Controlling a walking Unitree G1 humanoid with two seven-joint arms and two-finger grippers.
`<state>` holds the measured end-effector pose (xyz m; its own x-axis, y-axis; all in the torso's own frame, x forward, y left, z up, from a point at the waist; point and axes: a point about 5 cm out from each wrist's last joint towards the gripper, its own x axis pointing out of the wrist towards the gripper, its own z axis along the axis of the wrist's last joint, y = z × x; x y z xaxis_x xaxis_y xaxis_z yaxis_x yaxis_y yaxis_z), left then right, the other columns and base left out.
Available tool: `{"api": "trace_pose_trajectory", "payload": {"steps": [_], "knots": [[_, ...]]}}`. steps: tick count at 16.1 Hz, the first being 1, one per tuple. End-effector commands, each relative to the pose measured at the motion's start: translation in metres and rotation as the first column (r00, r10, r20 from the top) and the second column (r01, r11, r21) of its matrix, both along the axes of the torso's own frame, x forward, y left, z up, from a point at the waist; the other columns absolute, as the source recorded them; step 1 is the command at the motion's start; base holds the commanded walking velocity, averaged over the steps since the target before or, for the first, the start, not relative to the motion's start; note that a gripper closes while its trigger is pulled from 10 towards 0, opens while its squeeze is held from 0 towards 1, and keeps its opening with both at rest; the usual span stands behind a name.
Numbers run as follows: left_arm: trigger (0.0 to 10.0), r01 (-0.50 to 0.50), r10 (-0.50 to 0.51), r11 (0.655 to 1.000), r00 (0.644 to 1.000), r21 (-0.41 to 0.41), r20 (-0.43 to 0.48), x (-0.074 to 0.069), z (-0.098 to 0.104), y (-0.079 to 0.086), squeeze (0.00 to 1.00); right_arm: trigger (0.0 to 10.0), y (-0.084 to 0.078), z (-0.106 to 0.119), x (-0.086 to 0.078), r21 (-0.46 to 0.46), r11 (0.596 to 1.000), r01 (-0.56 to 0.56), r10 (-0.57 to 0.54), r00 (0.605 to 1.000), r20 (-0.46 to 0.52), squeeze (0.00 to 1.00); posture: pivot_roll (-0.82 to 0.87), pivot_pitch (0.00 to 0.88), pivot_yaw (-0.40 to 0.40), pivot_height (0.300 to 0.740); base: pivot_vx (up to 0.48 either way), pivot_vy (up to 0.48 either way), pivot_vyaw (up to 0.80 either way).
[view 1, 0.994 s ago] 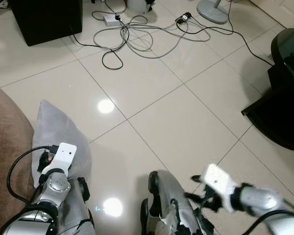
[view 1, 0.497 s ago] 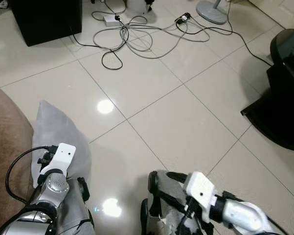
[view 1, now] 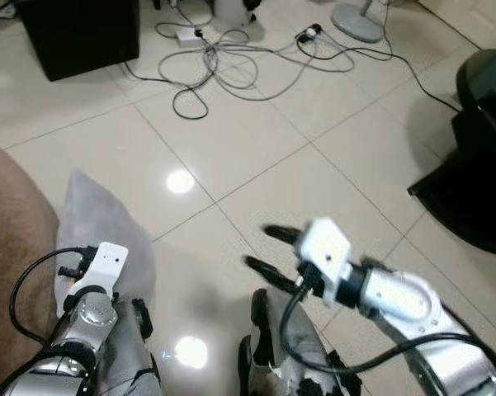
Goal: Move the pillow to the sofa from floor
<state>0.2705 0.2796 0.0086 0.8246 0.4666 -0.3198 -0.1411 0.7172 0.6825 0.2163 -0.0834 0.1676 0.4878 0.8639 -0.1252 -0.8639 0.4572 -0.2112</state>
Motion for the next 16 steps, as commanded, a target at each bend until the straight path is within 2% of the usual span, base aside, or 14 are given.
{"api": "trace_pose_trajectory", "payload": {"steps": [1,2,4,6,16], "knots": [[0.0,0.004,-0.005,1.000,0.999,-0.020,-0.047,-0.006,-0.009,-0.003,0.00,10.0,-0.004,-0.012,-0.008,-0.047,0.999,-0.015,0.012,0.997,-0.083,0.00,-0.24,0.250,-0.226,0.582,0.000,0.000,0.00],[0.0,0.004,-0.005,1.000,0.999,-0.021,-0.050,-0.006,-0.009,-0.003,0.00,10.0,-0.006,-0.015,-0.009,-0.066,0.998,-0.013,0.007,0.995,-0.095,0.00,-0.24,0.250,-0.226,0.582,0.000,0.000,0.00],[0.0,0.006,-0.007,1.000,0.998,-0.024,-0.060,-0.008,-0.010,-0.003,0.00,10.0,-0.021,-0.028,-0.009,-0.245,0.969,-0.017,-0.022,0.988,-0.156,0.00,-0.24,0.250,-0.226,0.582,0.000,0.000,0.00],[0.0,0.006,-0.008,1.000,0.998,-0.024,-0.063,-0.008,-0.010,-0.003,0.00,10.0,-0.028,-0.031,-0.009,-0.314,0.949,-0.016,-0.044,0.982,-0.183,0.00,-0.24,0.249,-0.222,0.582,0.000,0.000,0.00],[0.0,0.014,-0.016,0.999,0.999,-0.036,-0.043,-0.006,-0.009,-0.005,0.00,10.0,-0.032,-0.043,-0.005,-0.335,0.942,0.036,-0.105,0.976,-0.192,0.00,-0.22,0.227,-0.205,0.582,0.000,0.000,0.00]]}}
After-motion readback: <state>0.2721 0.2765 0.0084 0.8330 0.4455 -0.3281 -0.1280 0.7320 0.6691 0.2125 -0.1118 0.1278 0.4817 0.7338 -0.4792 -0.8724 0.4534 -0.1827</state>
